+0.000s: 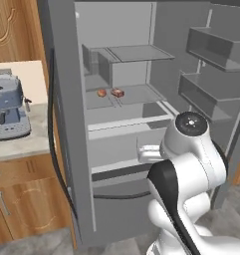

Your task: Pick the peach and apple from the fridge and place them on the plate next to the blender to make a fruit smoothie.

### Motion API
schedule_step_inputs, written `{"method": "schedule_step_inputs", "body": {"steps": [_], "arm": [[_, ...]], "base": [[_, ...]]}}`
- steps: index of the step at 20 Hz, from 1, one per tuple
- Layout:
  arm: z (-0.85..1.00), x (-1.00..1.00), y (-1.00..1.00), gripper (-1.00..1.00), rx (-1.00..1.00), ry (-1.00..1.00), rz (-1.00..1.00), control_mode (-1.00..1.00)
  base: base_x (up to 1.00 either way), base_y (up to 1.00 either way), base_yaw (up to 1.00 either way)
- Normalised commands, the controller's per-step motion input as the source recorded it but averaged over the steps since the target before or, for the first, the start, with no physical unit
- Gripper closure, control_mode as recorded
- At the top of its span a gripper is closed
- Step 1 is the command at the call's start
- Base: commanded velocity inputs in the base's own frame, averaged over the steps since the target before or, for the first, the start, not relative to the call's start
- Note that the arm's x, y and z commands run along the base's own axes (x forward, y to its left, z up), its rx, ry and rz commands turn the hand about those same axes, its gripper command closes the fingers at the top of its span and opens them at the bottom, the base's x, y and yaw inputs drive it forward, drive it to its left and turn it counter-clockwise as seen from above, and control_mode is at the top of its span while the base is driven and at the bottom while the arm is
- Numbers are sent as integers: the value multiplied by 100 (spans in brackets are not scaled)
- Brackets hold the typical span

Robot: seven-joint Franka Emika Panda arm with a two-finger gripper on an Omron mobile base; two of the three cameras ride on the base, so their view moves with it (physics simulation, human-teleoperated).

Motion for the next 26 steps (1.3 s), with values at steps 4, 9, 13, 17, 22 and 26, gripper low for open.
{"method": "schedule_step_inputs", "body": {"steps": [4, 9, 13, 17, 22, 26], "arm": [[0, 0, 0, -100, 0, 0, 0, 100], [0, 0, 0, -100, 0, 0, 0, 100], [0, 0, 0, -100, 0, 0, 0, 100], [0, 0, 0, -100, 0, 0, 0, 100], [0, 0, 0, -100, 0, 0, 0, 100], [47, 35, 0, -100, -5, -20, 2, -100]], "base": [[8, 37, 0], [39, 28, 0], [57, 28, 0], [52, 21, 0], [42, 3, 0], [0, 0, 0]]}}
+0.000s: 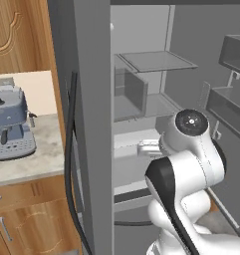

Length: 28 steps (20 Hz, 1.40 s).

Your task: Pick the peach and apple from the fridge and place them on the plate next to the blender to make a fruit smoothie.

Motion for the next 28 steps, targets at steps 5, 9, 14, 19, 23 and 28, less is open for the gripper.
{"method": "schedule_step_inputs", "body": {"steps": [5, 9, 14, 19, 23, 28], "arm": [[73, 43, -1, -100, -3, -22, 17, -100], [53, 47, -22, -100, 0, 3, 17, -100], [3, 41, -38, -100, 0, 20, 16, -100], [-10, 30, 0, -100, 0, -1, 1, -100], [-14, 75, 0, -100, 0, -12, 0, -100], [-23, 98, 15, -100, 0, -5, 0, -100]], "base": [[0, 0, 0], [0, 0, 0], [0, 0, 0], [0, 0, 0], [0, 0, 0], [0, 0, 0]]}}
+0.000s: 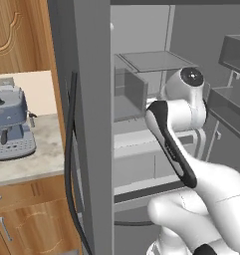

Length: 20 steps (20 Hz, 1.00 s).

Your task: Pick the peach and apple from the fridge and place them on the plate next to the blender to make a fruit smoothie.

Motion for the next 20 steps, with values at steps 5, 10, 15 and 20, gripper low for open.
{"method": "schedule_step_inputs", "body": {"steps": [5, 10, 15, 20], "arm": [[-23, 91, 28, -100, 0, -12, 0, -100], [-50, 75, 1, -100, 3, -4, 0, -100], [-11, 68, 14, -100, 3, -1, 0, -100], [-1, 59, 11, -100, 1, 0, 0, -100]], "base": [[0, 0, 0], [0, 0, 0], [0, 0, 0], [0, 0, 0]]}}
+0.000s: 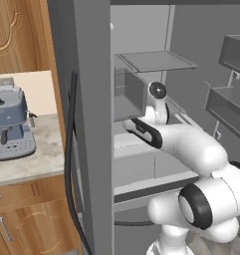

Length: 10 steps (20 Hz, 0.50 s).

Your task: Pick the peach and apple from the fridge and place them on the plate next to the blender to make a fruit smoothie.

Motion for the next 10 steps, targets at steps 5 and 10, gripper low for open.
{"method": "schedule_step_inputs", "body": {"steps": [5, 10], "arm": [[-2, 15, 0, -100, 0, 1, 0, -100], [-20, 21, 0, -100, 0, 1, 0, -100]], "base": [[0, 0, 0], [0, 0, 0]]}}
